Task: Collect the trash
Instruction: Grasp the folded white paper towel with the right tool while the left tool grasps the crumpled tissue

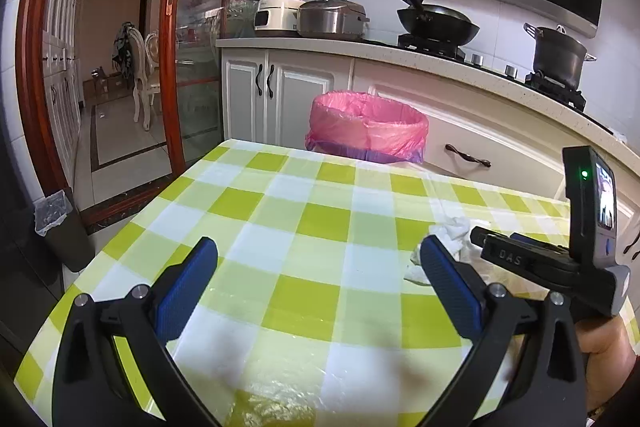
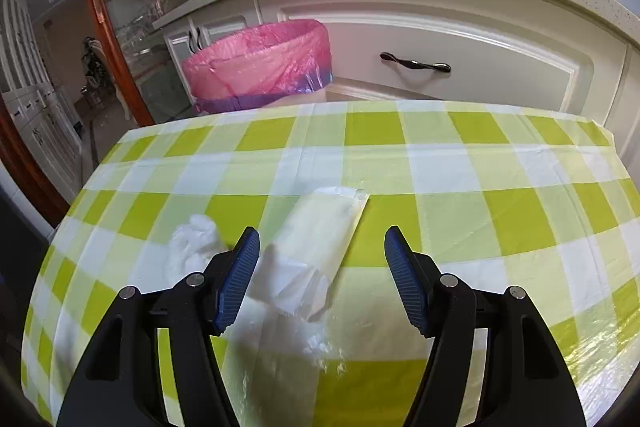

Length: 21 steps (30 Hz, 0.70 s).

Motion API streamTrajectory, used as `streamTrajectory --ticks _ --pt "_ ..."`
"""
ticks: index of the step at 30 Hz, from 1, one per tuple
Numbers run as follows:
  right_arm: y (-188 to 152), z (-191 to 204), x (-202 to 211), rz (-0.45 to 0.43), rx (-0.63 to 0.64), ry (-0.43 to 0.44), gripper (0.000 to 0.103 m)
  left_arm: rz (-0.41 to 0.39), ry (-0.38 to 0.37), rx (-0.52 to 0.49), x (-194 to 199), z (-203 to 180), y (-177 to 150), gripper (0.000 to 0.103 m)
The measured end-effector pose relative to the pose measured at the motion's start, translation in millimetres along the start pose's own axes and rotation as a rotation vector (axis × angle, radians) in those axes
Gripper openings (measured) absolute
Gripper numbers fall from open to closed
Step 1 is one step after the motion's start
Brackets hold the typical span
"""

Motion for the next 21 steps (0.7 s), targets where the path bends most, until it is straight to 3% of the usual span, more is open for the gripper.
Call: streamTrajectory --ticks 7,10,12,21 --pt "2.4 1.3 -15.7 0.058 -0.011 -0.007 0.062 0.012 0.001 -0.021 -9.3 -4.6 -2.8 0.098" --pt "0.0 -2.7 -19.5 0.089 -0.024 -0.014 0.052 0.016 0.002 -0.030 -10.8 -8.1 -3.6 0.098" --pt "-1.0 -5.1 -17.0 0.084 -0.012 -0.003 0.038 0.017 0.003 -0.037 -12.1 -10.9 -3.8 0.098" --pt "-3.9 -31.3 16.4 0.003 -0.036 0.056 0.030 0.041 -0.018 -0.059 -24.9 -42.3 -5.9 0.098"
Point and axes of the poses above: each gripper's, at about its wrist camera, not at the fingertips, and x roughly against the way its jaws point, z to its left, y to its top, the point moved 2 cm from there along -x, roughly the way its jaws point, and after that the axes turned 8 degrees about x, right-handed, at the moved point
